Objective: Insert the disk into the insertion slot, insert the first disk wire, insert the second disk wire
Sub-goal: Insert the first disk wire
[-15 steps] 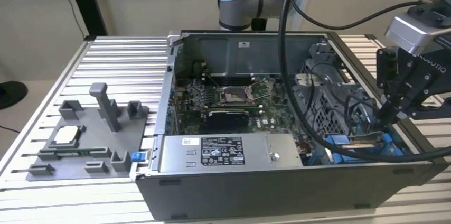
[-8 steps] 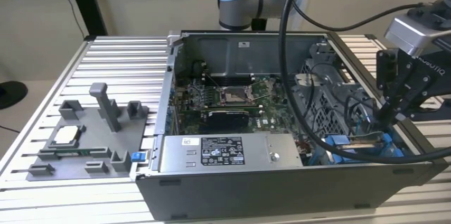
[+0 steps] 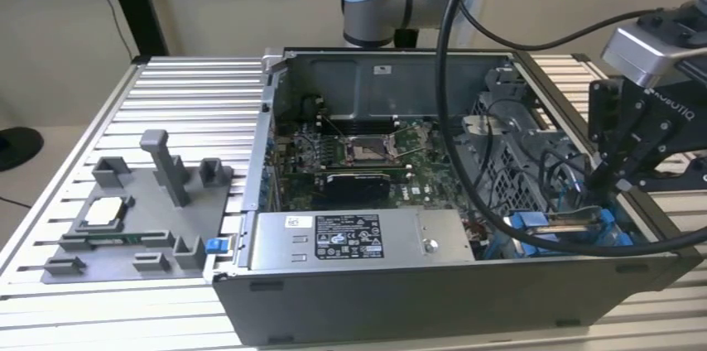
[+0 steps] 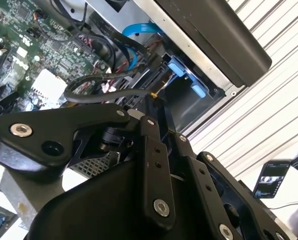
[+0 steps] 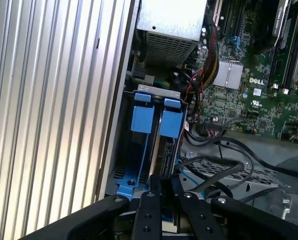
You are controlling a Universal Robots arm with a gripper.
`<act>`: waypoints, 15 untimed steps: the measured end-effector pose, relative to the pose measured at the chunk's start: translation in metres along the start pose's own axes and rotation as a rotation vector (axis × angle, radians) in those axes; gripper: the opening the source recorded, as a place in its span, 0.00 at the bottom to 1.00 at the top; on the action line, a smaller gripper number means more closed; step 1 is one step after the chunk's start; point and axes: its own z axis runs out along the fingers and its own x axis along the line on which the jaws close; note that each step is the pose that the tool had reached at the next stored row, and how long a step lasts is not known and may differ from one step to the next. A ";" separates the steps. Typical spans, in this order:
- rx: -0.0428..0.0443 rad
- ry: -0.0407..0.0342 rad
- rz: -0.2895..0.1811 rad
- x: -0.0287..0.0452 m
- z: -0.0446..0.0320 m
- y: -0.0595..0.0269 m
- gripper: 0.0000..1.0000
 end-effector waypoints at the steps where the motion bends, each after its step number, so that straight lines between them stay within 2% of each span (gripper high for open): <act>1: -0.0022 -0.0005 0.003 0.0000 0.0003 -0.0001 0.00; 9: -0.0158 -0.0030 0.026 0.0004 0.0028 -0.0020 0.00; 15: -0.0167 -0.0034 0.031 0.0004 0.0030 -0.0024 0.00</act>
